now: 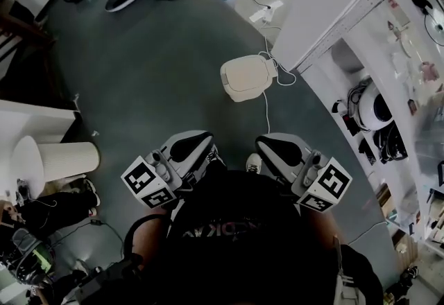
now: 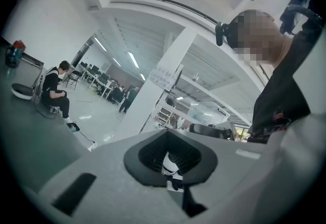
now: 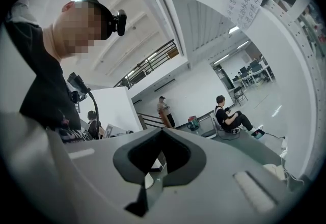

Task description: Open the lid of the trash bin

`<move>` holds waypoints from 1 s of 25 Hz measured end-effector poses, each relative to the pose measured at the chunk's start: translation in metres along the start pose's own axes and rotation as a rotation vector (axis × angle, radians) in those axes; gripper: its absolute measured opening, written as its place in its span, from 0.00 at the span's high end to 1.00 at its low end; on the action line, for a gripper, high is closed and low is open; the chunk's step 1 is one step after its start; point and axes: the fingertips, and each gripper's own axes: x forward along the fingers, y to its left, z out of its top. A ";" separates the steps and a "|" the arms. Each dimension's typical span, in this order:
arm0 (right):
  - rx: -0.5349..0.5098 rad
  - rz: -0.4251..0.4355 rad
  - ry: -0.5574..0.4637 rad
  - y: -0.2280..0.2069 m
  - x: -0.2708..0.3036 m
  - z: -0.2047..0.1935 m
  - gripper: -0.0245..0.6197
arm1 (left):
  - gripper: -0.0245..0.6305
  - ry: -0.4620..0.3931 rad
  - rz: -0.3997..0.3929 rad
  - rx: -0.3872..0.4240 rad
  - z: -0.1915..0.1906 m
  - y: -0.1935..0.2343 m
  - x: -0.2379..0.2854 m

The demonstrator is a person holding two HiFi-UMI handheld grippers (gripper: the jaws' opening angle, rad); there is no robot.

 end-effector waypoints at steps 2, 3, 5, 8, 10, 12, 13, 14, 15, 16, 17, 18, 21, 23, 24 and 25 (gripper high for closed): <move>-0.005 -0.016 0.001 -0.001 0.012 0.001 0.95 | 0.96 -0.001 -0.013 -0.013 0.005 0.011 -0.006; -0.008 -0.026 0.001 -0.001 0.017 0.001 0.95 | 0.96 -0.001 -0.022 -0.020 0.007 0.016 -0.008; -0.014 -0.045 0.000 -0.002 0.027 0.002 0.95 | 0.96 0.001 -0.039 -0.032 0.010 0.025 -0.013; -0.020 -0.070 -0.001 -0.005 0.044 0.003 0.95 | 0.96 0.008 -0.061 -0.045 0.015 0.041 -0.018; -0.023 -0.085 -0.002 -0.009 0.055 0.004 0.95 | 0.96 0.012 -0.072 -0.052 0.020 0.054 -0.019; -0.023 -0.105 -0.001 -0.013 0.065 0.004 0.95 | 0.96 0.018 -0.083 -0.057 0.024 0.065 -0.021; -0.023 -0.117 -0.001 -0.015 0.070 0.004 0.95 | 0.96 0.022 -0.089 -0.059 0.027 0.071 -0.023; -0.022 -0.128 -0.003 -0.017 0.075 0.005 0.95 | 0.96 0.027 -0.096 -0.060 0.029 0.076 -0.025; -0.022 -0.139 -0.004 -0.018 0.080 0.005 0.95 | 0.96 0.031 -0.103 -0.061 0.032 0.080 -0.027; -0.022 -0.148 -0.006 -0.018 0.084 0.006 0.95 | 0.96 0.035 -0.110 -0.063 0.034 0.085 -0.029; -0.023 -0.156 -0.008 -0.019 0.089 0.005 0.95 | 0.96 0.037 -0.116 -0.065 0.035 0.089 -0.032; -0.023 -0.163 -0.008 -0.019 0.093 0.005 0.95 | 0.96 0.040 -0.120 -0.067 0.036 0.093 -0.034; -0.025 -0.181 -0.008 -0.021 0.103 0.001 0.95 | 0.96 0.044 -0.132 -0.075 0.037 0.106 -0.039; -0.025 -0.195 -0.011 -0.023 0.110 -0.001 0.95 | 0.96 0.053 -0.141 -0.079 0.036 0.114 -0.042; -0.024 -0.203 -0.012 -0.024 0.113 -0.002 0.95 | 0.96 0.057 -0.144 -0.083 0.037 0.117 -0.044; -0.022 -0.209 -0.013 -0.024 0.116 -0.003 0.95 | 0.96 0.061 -0.146 -0.087 0.037 0.121 -0.046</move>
